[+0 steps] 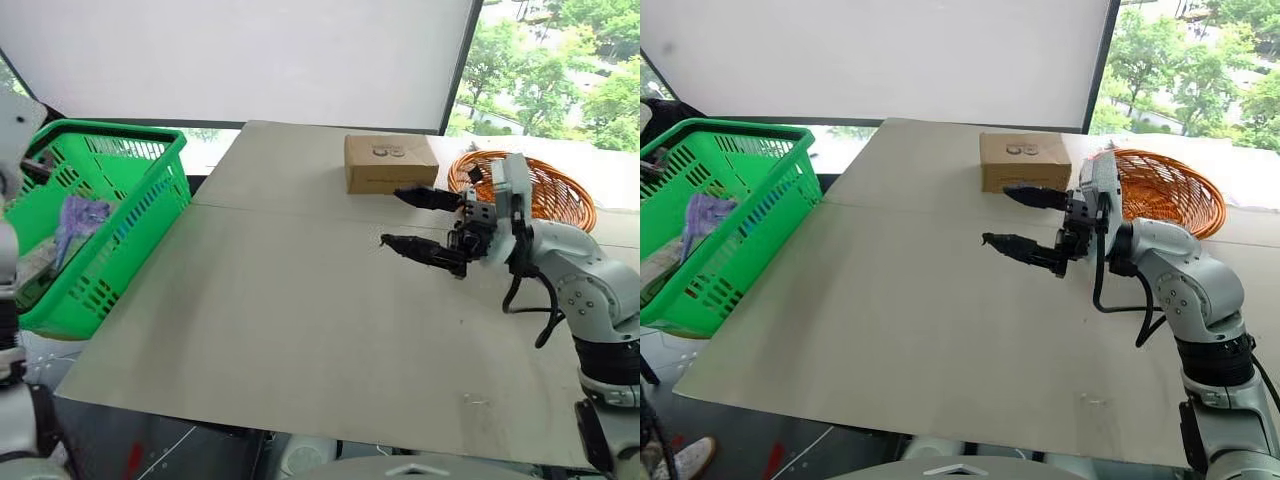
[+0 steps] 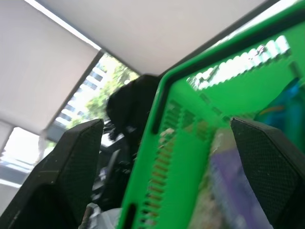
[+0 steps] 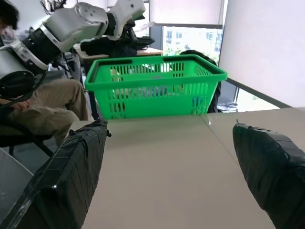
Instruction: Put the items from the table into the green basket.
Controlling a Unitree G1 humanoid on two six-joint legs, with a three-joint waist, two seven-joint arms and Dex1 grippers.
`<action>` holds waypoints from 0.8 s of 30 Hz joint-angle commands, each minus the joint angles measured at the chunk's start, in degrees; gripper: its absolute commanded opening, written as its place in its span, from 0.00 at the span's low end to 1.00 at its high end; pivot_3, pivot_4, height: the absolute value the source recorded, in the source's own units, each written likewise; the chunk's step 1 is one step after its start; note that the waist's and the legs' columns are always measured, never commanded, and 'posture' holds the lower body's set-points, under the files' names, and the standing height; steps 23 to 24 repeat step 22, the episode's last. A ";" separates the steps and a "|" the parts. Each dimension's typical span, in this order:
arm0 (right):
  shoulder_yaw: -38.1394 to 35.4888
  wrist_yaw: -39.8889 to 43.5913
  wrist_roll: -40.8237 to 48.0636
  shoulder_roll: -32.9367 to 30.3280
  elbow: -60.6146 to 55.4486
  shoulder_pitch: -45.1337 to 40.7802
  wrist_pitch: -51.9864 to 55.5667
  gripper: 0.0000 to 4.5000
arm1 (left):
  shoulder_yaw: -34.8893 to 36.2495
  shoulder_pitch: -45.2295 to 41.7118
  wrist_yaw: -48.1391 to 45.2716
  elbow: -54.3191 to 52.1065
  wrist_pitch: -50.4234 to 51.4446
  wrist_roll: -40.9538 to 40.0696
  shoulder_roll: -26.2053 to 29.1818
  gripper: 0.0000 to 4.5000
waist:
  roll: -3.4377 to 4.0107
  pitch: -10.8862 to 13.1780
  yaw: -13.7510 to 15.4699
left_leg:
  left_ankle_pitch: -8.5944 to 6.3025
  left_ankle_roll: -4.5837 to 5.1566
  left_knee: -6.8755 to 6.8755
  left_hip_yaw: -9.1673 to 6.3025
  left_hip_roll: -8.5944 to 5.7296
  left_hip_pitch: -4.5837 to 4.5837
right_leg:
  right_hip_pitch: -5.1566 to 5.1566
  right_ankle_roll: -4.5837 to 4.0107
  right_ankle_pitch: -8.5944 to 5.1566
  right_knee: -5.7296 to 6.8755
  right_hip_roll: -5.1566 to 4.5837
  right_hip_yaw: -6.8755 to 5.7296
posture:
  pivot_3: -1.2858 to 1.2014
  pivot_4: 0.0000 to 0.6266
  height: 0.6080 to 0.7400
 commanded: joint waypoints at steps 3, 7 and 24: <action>-0.56 -0.43 -12.43 -2.08 7.78 4.78 -12.67 1.00 | 5.57 10.87 -3.72 -15.40 0.16 -14.44 -13.66 0.97 | -0.11 -0.13 -0.48 | 0.00 0.00 0.00 0.14 -0.01 -0.01 | -0.06 -0.08 0.07 -0.02 -0.16 0.10 | 0.60 0.00 1.00; -1.51 -1.30 -17.96 -2.35 13.71 11.09 -19.18 1.00 | -2.37 26.63 -5.33 -24.12 -6.35 -14.19 -20.51 0.97 | -0.04 -0.46 -1.29 | -0.02 0.02 -0.08 0.20 0.01 0.03 | -0.11 -0.10 0.08 0.00 -0.43 0.24 | 0.60 0.00 1.00; -4.63 -8.06 -24.66 1.96 20.74 26.14 -33.76 1.00 | -14.55 35.70 -4.51 -20.97 -14.89 -14.77 -31.05 0.97 | 0.53 -0.68 -0.76 | -0.03 0.07 -0.02 0.34 0.20 0.91 | 0.66 -0.18 -0.20 -0.08 0.24 0.36 | 0.59 0.00 1.00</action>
